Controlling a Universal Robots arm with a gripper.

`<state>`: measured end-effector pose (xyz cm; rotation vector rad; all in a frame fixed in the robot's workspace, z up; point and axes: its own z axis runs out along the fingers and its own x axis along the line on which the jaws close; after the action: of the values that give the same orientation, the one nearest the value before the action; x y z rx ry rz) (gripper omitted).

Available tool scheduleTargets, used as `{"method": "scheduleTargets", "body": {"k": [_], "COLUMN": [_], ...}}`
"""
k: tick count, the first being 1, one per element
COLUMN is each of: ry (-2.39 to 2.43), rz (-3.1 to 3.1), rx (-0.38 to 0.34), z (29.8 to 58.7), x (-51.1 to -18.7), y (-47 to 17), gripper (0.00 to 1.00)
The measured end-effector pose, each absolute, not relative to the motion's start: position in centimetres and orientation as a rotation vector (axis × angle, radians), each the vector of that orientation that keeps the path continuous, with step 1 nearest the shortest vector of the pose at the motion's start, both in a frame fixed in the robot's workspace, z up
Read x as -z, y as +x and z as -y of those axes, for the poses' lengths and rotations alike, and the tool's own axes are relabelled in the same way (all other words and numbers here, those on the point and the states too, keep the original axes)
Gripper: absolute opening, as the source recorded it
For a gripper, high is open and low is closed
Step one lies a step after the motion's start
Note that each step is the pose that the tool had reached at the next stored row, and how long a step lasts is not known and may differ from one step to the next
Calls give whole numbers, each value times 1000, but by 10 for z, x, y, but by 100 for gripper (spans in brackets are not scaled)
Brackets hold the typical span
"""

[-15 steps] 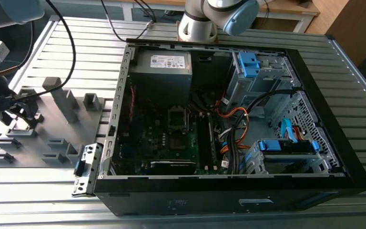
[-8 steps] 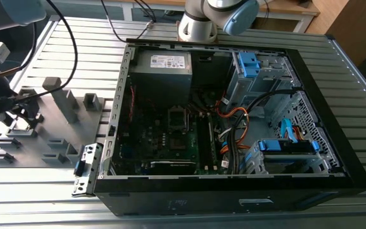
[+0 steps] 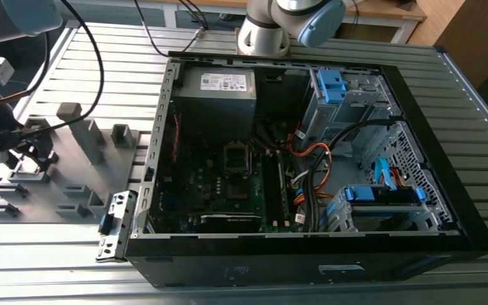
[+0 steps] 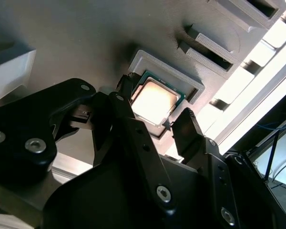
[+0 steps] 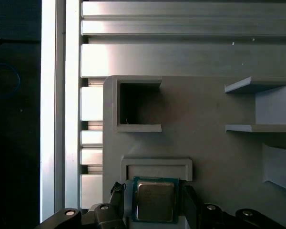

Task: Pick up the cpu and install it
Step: 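Pick up the cpu and move it towards the insertion slot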

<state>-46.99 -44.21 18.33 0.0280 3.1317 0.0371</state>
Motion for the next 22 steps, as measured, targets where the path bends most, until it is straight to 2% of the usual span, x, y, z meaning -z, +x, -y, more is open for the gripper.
{"method": "scheduleTargets", "body": {"k": [14, 15, 16, 17, 22], "ry": [28, 28, 28, 28, 28], "rz": [-3132, -3132, -3132, -3132, -3132], "rx": [-37, -37, -37, -37, -37], "z": [442, 442, 442, 442, 442], "x": [-182, -182, -182, -182, -182], "y": [-470, -470, -470, -470, -470], "gripper": [59, 53, 53, 47, 47]}}
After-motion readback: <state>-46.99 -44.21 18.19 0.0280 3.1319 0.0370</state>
